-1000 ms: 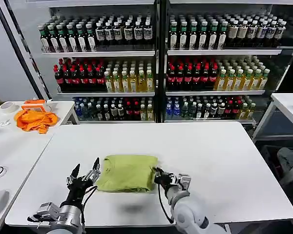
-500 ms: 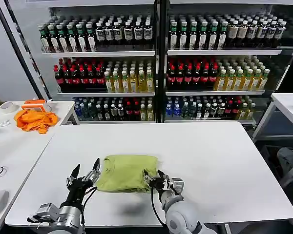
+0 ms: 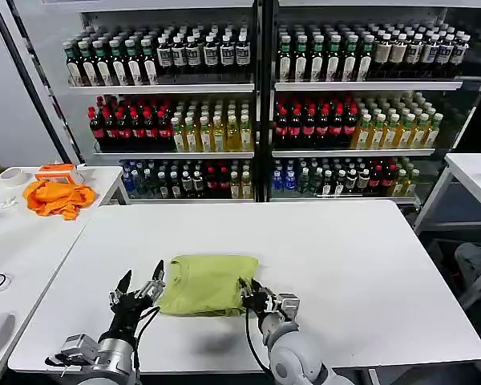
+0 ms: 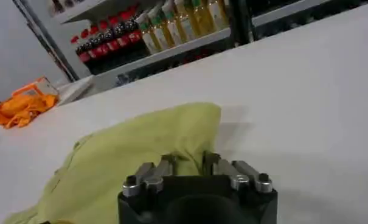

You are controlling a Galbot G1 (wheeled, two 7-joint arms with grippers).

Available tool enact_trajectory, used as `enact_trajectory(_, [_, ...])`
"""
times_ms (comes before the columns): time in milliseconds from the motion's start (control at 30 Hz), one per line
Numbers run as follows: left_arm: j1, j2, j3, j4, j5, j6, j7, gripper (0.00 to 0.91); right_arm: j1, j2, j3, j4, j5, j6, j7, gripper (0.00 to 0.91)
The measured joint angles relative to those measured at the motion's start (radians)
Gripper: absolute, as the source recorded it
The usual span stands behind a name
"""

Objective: Fold and organize the clothes.

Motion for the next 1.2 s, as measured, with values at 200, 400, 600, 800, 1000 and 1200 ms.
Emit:
enact_trajectory(200, [-0.003, -0.001, 0.001, 0.002, -0.002, 0.0, 0.0, 0.907, 0.009, -0.007, 0.004, 0.002, 0.004, 0.009, -0.006, 0.0])
enact_trajectory(400, [-0.011, -0.002, 0.002, 0.006, -0.006, 0.001, 0.0, 0.907, 0.015, -0.023, 0.019, 0.003, 0.016, 0.011, -0.014, 0.0])
enact_trajectory(600, [-0.013, 0.001, 0.004, 0.009, -0.01, 0.001, -0.001, 0.907, 0.015, -0.05, 0.049, 0.002, 0.034, 0.012, -0.027, 0.0])
enact_trajectory(800, [-0.014, 0.0, 0.009, 0.009, -0.011, 0.003, -0.001, 0.907, 0.017, -0.098, 0.103, -0.002, 0.064, 0.005, -0.045, 0.0])
enact_trajectory(1000, [-0.014, -0.005, 0.018, 0.008, -0.007, 0.004, 0.0, 0.907, 0.015, -0.161, 0.176, -0.016, 0.056, -0.02, -0.079, 0.897])
enact_trajectory(1200, [-0.006, -0.005, 0.02, 0.008, 0.003, 0.008, 0.001, 0.907, 0.008, -0.209, 0.238, -0.026, -0.001, -0.057, -0.125, 0.907])
